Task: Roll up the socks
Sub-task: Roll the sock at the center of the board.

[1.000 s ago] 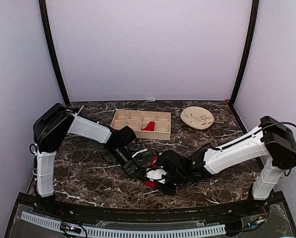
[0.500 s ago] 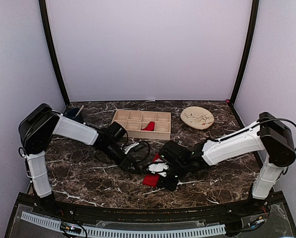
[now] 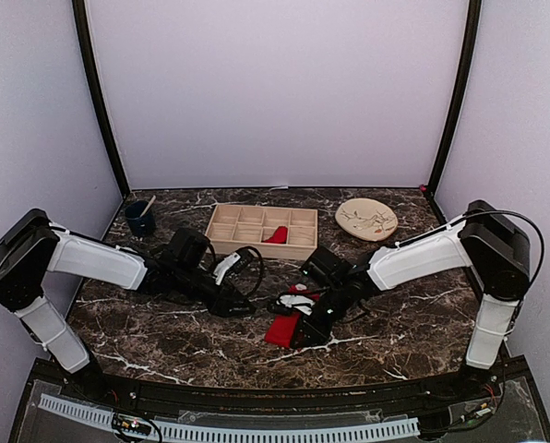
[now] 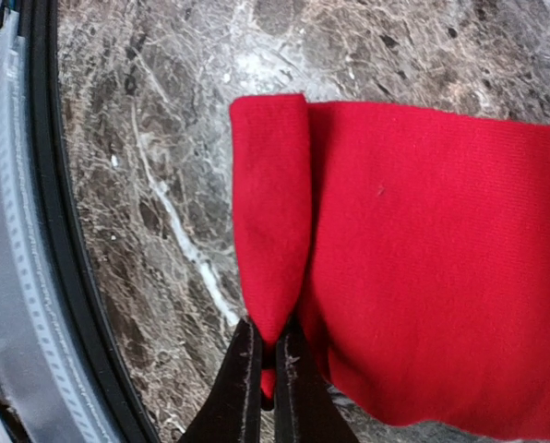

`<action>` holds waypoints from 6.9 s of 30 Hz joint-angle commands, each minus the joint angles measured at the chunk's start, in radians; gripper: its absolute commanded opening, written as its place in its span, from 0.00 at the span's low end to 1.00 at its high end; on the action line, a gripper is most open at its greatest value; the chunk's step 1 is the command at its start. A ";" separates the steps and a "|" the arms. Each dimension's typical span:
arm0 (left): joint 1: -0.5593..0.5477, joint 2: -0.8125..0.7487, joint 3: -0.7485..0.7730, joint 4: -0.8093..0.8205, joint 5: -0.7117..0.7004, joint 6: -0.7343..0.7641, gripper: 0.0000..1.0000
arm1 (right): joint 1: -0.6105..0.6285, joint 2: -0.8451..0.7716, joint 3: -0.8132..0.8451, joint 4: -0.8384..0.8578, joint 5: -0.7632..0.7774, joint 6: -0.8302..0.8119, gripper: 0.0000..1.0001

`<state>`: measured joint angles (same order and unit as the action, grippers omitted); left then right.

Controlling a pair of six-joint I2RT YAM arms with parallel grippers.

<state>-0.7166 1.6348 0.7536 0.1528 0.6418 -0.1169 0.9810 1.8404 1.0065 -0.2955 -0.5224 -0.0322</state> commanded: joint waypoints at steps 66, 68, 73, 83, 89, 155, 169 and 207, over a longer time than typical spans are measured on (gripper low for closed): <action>-0.505 0.036 -0.003 -0.006 -0.653 0.726 0.24 | -0.122 0.223 0.060 -0.010 -0.535 0.229 0.02; -0.506 0.041 -0.005 0.007 -0.663 0.733 0.24 | -0.121 0.224 0.061 -0.013 -0.536 0.227 0.02; -0.506 0.059 0.004 -0.007 -0.645 0.733 0.23 | -0.123 0.226 0.063 -0.013 -0.540 0.227 0.02; -0.506 0.092 0.005 -0.017 -0.663 0.727 0.23 | -0.125 0.228 0.054 -0.011 -0.559 0.226 0.01; -0.506 0.105 0.016 0.003 -0.702 0.737 0.26 | -0.124 0.226 0.039 -0.008 -0.560 0.227 0.01; -0.288 0.370 0.439 -0.674 -0.090 0.476 0.00 | -0.288 0.023 -0.139 0.206 -0.340 0.389 0.30; -0.219 0.448 0.509 -0.784 0.044 0.444 0.00 | -0.289 -0.194 -0.269 0.297 -0.037 0.375 0.31; -0.122 0.628 0.628 -0.992 0.247 0.445 0.00 | 0.306 -0.255 -0.187 0.192 0.660 -0.012 0.37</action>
<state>-0.8402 2.2108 1.4006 -0.7261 0.9810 0.2955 1.2789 1.5600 0.7834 -0.0978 0.0883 0.0040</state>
